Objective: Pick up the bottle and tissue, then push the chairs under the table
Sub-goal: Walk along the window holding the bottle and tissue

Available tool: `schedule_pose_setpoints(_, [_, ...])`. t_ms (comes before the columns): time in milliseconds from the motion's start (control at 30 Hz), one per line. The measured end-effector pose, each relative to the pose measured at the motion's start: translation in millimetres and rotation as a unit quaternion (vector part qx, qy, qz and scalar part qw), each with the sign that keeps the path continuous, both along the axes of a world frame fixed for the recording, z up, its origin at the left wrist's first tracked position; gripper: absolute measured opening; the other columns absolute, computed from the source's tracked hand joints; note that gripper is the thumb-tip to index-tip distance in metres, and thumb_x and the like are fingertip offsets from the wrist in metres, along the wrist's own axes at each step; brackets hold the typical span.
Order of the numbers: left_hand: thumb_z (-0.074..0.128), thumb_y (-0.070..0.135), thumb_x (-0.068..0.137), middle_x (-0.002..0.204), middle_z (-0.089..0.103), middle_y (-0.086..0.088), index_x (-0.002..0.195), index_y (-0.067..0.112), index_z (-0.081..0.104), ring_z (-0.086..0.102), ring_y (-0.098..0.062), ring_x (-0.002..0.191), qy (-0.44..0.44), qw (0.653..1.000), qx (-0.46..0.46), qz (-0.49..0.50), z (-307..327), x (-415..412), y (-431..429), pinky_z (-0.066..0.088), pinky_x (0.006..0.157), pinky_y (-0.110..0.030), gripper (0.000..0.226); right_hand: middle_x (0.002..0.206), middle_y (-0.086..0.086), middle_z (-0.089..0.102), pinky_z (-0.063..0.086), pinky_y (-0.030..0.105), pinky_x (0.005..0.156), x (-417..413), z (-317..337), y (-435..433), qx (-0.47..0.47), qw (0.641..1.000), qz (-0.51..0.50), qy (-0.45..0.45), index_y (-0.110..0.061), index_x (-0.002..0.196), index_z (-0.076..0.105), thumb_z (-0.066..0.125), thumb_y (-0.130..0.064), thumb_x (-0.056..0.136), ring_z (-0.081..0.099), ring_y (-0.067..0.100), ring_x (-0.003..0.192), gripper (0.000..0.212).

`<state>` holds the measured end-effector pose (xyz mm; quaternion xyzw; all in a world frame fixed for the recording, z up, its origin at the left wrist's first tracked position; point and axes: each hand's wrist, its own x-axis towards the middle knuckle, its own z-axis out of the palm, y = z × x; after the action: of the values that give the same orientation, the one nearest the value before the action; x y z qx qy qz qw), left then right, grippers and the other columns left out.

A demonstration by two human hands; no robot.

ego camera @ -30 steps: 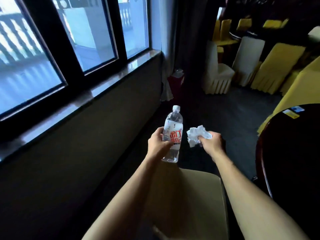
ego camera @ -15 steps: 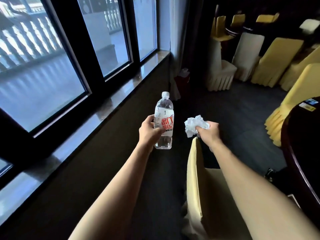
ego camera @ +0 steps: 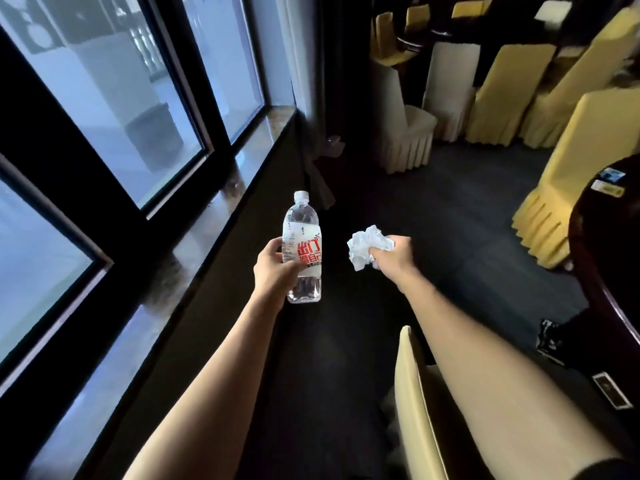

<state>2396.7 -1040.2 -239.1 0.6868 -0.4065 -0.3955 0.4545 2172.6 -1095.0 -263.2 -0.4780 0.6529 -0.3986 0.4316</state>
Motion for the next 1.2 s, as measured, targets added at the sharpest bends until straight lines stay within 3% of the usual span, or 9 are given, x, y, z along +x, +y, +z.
schedule_pose_setpoints(33, [0.078,0.009,0.068,0.091,0.076,0.000,0.118,0.024,0.064,0.075,-0.018,0.083,0.002,1.000,0.000,-0.004,-0.3,0.4,-13.4,0.063,0.075,-0.044,0.054,0.065,0.009,0.061,0.049,0.033,0.056,1.5,4.7,-8.9,0.000,1.000,-0.001,-0.003,0.001,0.071,0.060,0.058,-0.004,0.072,0.059,0.018,0.059,0.005])
schedule_pose_setpoints(100, [0.078,0.008,0.072,0.093,0.076,0.000,0.119,0.023,0.064,0.074,-0.016,0.082,0.005,1.000,0.000,-0.018,-0.4,-0.5,-45.2,0.062,0.068,-0.037,0.051,0.065,0.007,0.057,0.046,0.024,0.049,1.3,10.1,-35.7,-0.006,1.000,-0.010,-0.006,-0.005,0.065,0.054,0.056,0.001,0.078,0.055,0.012,0.055,0.014])
schedule_pose_setpoints(300, [0.076,0.008,0.075,0.093,0.076,0.001,0.117,0.024,0.065,0.074,-0.014,0.082,0.014,0.998,0.011,-0.062,-8.0,-12.0,-133.9,0.059,0.063,-0.031,0.046,0.063,0.005,0.050,0.040,0.017,0.045,-8.1,7.3,-106.9,-0.010,0.999,-0.043,0.003,-0.009,0.062,0.047,0.052,0.000,0.084,0.048,0.008,0.052,0.025])
schedule_pose_setpoints(467, [0.076,0.007,0.074,0.093,0.076,-0.001,0.114,0.025,0.065,0.075,-0.017,0.083,0.016,0.995,0.020,-0.101,-22.1,-20.6,-222.4,0.064,0.072,-0.042,0.045,0.062,0.003,0.052,0.040,0.016,0.045,-19.1,-4.2,-174.6,-0.001,0.997,-0.079,0.019,-0.008,0.061,0.049,0.052,0.000,0.084,0.050,0.008,0.054,0.024])
schedule_pose_setpoints(700, [0.076,0.008,0.075,0.093,0.075,0.000,0.119,0.023,0.064,0.074,-0.018,0.086,0.016,0.988,0.014,-0.156,-28.0,-28.8,-376.4,0.063,0.078,-0.044,0.048,0.053,-0.003,0.045,0.033,0.016,0.041,-35.8,-4.7,-296.2,0.002,0.988,-0.148,0.046,-0.013,0.056,0.041,0.050,0.003,0.077,0.043,0.006,0.044,0.028])
schedule_pose_setpoints(867, [0.076,0.008,0.079,0.091,0.071,0.006,0.120,0.025,0.063,0.072,-0.013,0.085,-0.003,0.975,0.012,-0.221,-21.3,-45.2,-478.9,0.062,0.080,-0.042,0.046,0.056,0.002,0.051,0.038,0.026,0.052,-52.3,-1.5,-379.6,0.017,0.975,-0.204,0.086,-0.011,0.058,0.049,0.053,-0.005,0.075,0.049,0.015,0.053,0.018])
schedule_pose_setpoints(1033, [0.078,0.008,0.078,0.092,0.072,0.006,0.118,0.024,0.064,0.072,-0.012,0.086,-0.007,0.963,0.023,-0.270,-26.0,-80.7,-561.2,0.062,0.080,-0.042,0.046,0.053,0.002,0.053,0.038,0.028,0.052,-79.4,-1.0,-437.4,0.030,0.961,-0.258,0.098,-0.013,0.054,0.049,0.055,-0.007,0.074,0.051,0.017,0.053,0.022])
schedule_pose_setpoints(1200, [0.078,0.007,0.077,0.093,0.072,0.004,0.121,0.020,0.064,0.072,-0.013,0.085,0.003,0.949,0.026,-0.314,-38.8,-129.2,-632.0,0.064,0.073,-0.039,0.049,0.057,0.004,0.061,0.038,0.026,0.051,-124.1,-14.5,-482.2,0.060,0.937,-0.317,0.134,-0.002,0.063,0.058,0.061,-0.011,0.073,0.055,0.016,0.054,0.014])
